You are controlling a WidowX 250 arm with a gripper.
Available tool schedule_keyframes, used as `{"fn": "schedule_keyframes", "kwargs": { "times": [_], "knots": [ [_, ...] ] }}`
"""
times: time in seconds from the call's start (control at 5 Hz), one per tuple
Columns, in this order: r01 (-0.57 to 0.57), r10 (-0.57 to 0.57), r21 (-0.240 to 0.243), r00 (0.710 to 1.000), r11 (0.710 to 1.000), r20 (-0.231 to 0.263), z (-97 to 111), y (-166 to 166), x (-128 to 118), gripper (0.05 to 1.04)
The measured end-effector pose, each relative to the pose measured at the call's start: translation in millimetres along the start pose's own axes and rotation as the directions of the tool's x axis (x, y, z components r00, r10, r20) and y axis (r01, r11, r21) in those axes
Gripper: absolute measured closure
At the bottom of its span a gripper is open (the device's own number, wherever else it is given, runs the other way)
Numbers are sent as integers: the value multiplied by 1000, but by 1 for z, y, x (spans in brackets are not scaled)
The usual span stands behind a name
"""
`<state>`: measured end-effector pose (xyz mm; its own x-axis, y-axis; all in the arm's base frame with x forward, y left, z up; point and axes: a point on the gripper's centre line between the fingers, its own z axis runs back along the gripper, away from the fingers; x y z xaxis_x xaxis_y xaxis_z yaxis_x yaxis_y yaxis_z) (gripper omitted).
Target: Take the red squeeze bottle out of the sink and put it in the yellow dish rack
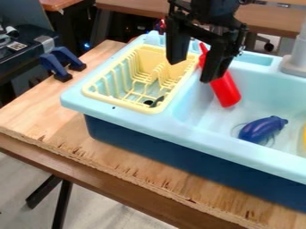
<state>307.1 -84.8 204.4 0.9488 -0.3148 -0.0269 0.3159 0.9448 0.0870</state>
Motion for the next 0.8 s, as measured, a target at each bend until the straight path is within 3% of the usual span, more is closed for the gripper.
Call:
{"fn": "schedule_keyframes", "kwargs": {
  "times": [0.2,0.4,0.6,0.8],
  "knots": [
    [7,-7,-8,999,1000,-38,-12,-2,1,82],
    [7,-3,-96,999,995,48,2,9,14,82],
    [30,-19,-146,997,989,76,14,25,24,82],
    [49,-38,-170,997,984,67,10,33,31,82]
  ]
}}
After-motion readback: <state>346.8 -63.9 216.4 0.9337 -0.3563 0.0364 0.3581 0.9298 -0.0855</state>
